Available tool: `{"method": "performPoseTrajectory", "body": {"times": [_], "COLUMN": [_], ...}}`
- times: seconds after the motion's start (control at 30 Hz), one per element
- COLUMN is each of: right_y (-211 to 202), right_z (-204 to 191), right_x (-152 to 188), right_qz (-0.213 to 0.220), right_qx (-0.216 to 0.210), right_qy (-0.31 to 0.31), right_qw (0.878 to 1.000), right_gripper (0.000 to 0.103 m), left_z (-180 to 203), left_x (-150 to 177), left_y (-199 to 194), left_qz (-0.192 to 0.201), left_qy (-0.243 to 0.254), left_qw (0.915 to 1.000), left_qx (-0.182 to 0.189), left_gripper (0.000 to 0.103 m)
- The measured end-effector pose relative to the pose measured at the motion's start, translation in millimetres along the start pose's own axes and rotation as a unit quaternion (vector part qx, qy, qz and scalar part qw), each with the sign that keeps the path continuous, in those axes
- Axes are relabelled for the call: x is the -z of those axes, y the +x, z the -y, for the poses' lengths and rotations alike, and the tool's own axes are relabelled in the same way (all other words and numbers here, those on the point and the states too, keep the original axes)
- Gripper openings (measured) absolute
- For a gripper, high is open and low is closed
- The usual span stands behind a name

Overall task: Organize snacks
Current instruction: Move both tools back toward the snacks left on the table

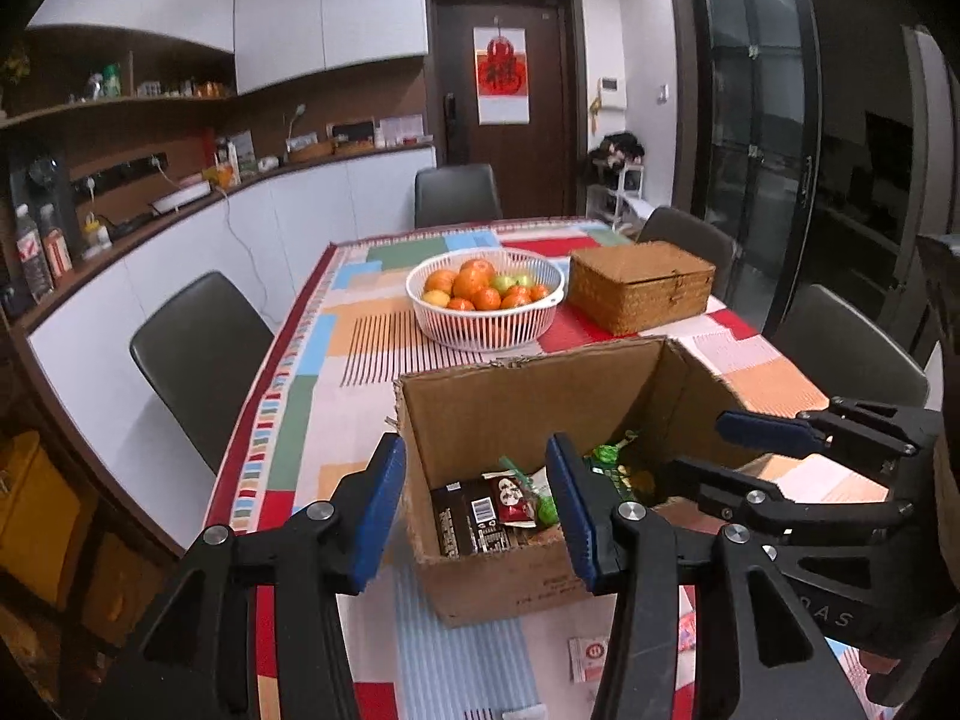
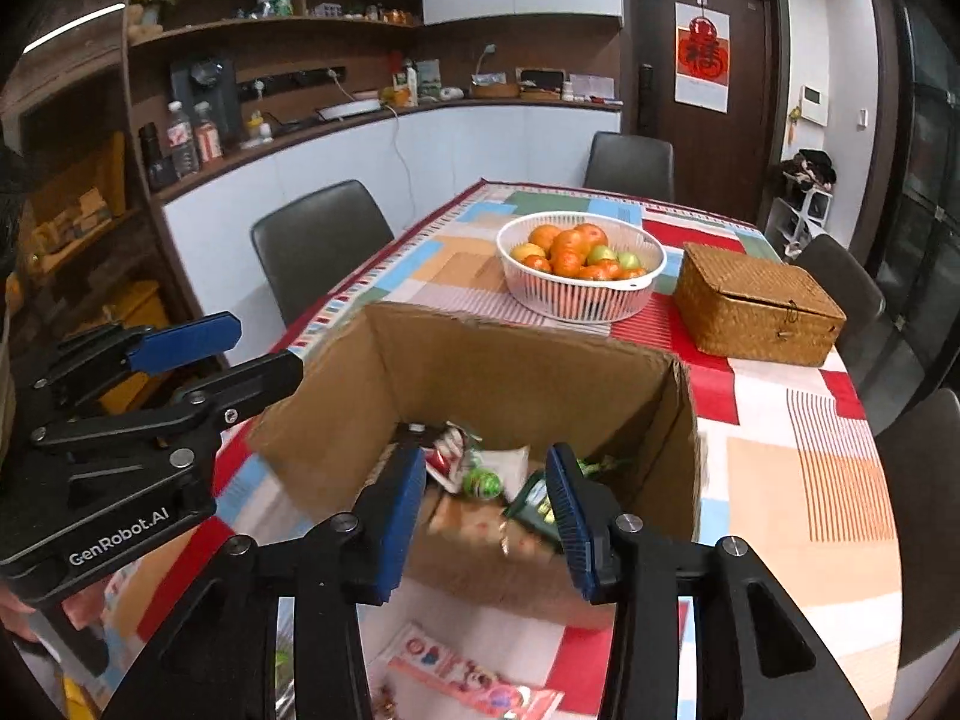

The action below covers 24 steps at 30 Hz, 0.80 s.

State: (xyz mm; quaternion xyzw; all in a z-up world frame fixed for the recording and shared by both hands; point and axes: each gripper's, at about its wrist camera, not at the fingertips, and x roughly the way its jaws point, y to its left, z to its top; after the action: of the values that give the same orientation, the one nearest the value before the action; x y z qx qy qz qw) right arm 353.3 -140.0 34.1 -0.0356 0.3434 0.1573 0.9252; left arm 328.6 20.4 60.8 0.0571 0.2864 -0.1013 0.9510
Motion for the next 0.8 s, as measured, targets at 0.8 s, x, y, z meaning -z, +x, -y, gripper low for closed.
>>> {"method": "performPoseTrajectory", "body": {"times": [0.8], "right_y": [-39.1], "right_z": [-46.6], "right_x": [85.1], "right_qz": [-0.016], "right_qx": [-0.046], "right_qy": [0.004], "right_qw": [0.999], "right_gripper": [0.043], "left_z": [-11.9], "left_x": [96.7], "left_y": [-65.7], "left_qz": [-0.049], "left_qy": [-0.053], "left_qw": [0.997], "left_qx": [-0.027], "left_gripper": [0.048]}}
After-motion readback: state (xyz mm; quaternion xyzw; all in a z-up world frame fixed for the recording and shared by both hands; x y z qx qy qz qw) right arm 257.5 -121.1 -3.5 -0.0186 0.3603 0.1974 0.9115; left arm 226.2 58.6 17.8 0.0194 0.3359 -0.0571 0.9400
